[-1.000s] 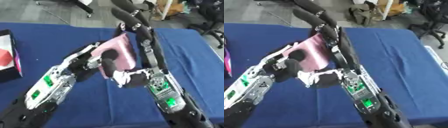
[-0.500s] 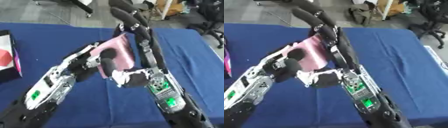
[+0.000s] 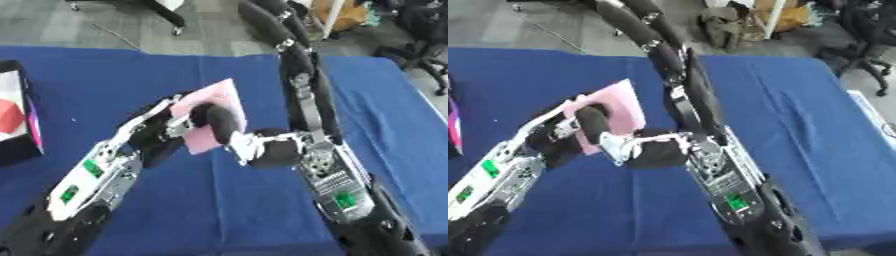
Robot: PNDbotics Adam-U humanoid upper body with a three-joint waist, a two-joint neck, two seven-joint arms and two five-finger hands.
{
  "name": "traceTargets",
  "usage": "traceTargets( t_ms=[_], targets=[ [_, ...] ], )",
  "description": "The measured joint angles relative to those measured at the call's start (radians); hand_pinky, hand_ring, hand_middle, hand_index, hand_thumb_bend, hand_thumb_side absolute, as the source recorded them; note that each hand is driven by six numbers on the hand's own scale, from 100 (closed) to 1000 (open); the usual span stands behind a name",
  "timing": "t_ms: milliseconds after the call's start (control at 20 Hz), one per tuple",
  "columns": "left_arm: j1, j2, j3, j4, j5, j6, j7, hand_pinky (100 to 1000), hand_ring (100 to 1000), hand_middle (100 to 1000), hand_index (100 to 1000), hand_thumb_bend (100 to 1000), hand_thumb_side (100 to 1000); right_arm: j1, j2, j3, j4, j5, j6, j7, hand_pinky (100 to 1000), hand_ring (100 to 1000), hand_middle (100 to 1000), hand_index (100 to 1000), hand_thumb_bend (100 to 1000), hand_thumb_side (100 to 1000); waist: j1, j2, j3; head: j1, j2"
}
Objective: Pick up the objects with one hand, pass them to the other hand, and then place them into the box on the other side of the table.
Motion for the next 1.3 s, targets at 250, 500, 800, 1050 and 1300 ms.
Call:
traceTargets(
  t_ms=[250, 500, 800, 1050, 1300],
  targets=[
    [0.010, 0.003, 0.008, 0.005, 0.000, -0.006, 0.006, 657, 418, 225, 292, 335, 376, 0.001, 0.000, -0.005, 0.000, 0.016, 0.010, -0.017, 992, 983, 941, 925, 239, 542, 0.000, 0.000, 0.000, 0.000, 0.000],
    [0.025, 0.021, 0.037, 0.005, -0.003, -0.025, 0.025, 656, 421, 226, 292, 327, 369, 0.004, 0.000, -0.008, 0.000, 0.018, 0.014, -0.027, 976, 967, 935, 924, 242, 530, 0.003, 0.000, 0.000, 0.002, 0.000],
    [0.037, 0.119, 0.142, 0.004, -0.054, -0.077, 0.108, 653, 426, 226, 291, 305, 350, 0.015, -0.002, -0.046, 0.000, 0.038, 0.031, -0.059, 966, 958, 929, 919, 234, 529, 0.021, 0.002, 0.000, 0.025, 0.000],
    [0.060, 0.258, 0.279, 0.007, -0.146, -0.115, 0.228, 650, 441, 232, 295, 305, 324, 0.028, -0.015, -0.085, 0.000, 0.070, 0.069, -0.076, 962, 951, 925, 910, 189, 546, 0.044, 0.022, 0.005, 0.153, -0.025],
    [0.067, 0.384, 0.398, 0.093, -0.366, -0.099, 0.354, 646, 457, 240, 304, 357, 268, 0.041, -0.019, -0.087, 0.000, 0.085, 0.083, -0.052, 958, 946, 922, 909, 173, 553, 0.056, 0.029, -0.004, 0.278, -0.032]
  ],
)
